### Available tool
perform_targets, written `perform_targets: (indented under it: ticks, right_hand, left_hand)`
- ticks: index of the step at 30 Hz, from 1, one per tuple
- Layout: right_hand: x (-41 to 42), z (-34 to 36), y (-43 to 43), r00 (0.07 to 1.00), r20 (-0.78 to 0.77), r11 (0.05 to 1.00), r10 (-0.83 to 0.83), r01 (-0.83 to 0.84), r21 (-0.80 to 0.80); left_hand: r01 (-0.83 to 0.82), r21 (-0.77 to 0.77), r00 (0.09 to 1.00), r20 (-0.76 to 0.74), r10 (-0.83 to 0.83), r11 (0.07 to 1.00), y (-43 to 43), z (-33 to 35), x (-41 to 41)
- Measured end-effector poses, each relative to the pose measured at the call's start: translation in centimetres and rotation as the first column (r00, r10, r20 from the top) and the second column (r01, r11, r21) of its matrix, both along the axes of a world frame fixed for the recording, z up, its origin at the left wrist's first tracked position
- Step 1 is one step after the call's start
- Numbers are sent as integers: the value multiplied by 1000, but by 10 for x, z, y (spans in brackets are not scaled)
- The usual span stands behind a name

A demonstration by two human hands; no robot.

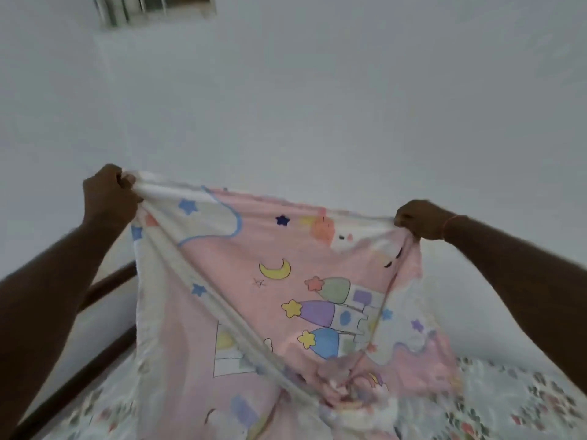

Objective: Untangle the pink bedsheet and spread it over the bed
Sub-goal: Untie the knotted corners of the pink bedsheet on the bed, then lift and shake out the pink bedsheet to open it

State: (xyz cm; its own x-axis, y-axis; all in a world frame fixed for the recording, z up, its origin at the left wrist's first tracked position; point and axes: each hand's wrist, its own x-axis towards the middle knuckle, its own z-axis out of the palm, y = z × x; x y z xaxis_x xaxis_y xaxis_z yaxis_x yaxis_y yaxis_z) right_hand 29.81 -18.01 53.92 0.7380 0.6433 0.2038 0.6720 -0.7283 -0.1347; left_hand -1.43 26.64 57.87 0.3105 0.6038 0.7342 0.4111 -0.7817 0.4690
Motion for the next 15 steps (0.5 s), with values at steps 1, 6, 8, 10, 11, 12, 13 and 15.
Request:
perform_targets:
  ticks: [1, 6, 8, 10, 11, 12, 13, 15]
  right_hand:
    - [-6, 34, 5, 997, 64, 997, -33, 28, 74]
    - [-30, 131, 13, 982, 91, 969, -163, 143, 199]
    - [-38, 148, 13, 986, 71, 978, -149, 137, 155]
    - [-42, 176, 11, 977, 142, 964, -160, 124, 237]
    - [-42, 192, 11, 950, 234, 936, -208, 124, 330]
    - [-38, 210, 10, 913, 305, 890, -270, 115, 441]
    - [-35, 222, 9, 876, 340, 851, -341, 134, 508]
    - [-29, 231, 7, 833, 372, 874, -410, 242, 421]
  left_hand:
    - [-7, 42, 999, 42, 5, 999, 8, 30, 4]
    - [9, 188, 998, 54, -19, 982, 39, 144, 13]
    - [34, 186, 998, 40, -42, 982, 49, 169, 12]
    - [59, 148, 985, 150, -82, 987, 57, 191, 14]
    - [96, 119, 969, 216, -120, 988, 59, 200, 14]
    - [144, 81, 955, 248, -160, 986, 59, 209, 14]
    - [197, 37, 957, 212, -200, 980, 57, 214, 18]
    - [289, -35, 955, 83, -286, 957, 47, 214, 25]
